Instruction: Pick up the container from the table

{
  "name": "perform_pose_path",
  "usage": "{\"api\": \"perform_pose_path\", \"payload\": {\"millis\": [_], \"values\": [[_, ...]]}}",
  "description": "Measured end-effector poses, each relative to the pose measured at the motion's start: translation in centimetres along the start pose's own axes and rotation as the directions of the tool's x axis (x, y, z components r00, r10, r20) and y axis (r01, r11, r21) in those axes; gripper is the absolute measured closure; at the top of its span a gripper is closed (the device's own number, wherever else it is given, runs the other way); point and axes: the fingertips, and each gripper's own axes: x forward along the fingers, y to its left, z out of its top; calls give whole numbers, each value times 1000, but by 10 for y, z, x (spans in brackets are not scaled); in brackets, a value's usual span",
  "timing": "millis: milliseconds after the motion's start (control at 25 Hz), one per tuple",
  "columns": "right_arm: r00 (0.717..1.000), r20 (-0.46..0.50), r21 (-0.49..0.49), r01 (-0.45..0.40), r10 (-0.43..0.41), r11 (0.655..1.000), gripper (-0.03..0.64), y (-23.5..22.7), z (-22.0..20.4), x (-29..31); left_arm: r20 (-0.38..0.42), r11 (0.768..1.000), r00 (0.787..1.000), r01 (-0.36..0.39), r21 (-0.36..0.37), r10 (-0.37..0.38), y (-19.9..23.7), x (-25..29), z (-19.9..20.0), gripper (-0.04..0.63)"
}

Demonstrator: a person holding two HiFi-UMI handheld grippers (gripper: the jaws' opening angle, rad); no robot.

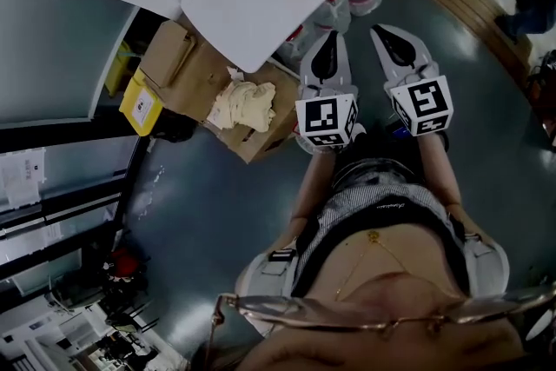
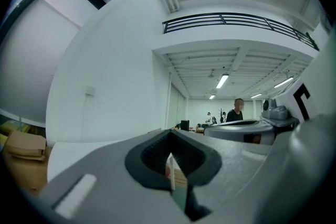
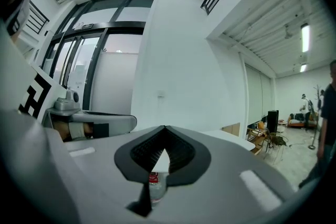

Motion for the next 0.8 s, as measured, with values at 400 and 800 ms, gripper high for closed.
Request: {"api": "perform_pose_path", "payload": {"millis": [400,800], "values": [[998,-14,13,-64,64,998,591,-6,-5,57,-15,998,998,-61,-30,61,39,31,-9,595],[988,-24,-34,-155,155,987,591,-61,1,136,-35,988,989,-148,-35,147,66,117,-9,595]]}}
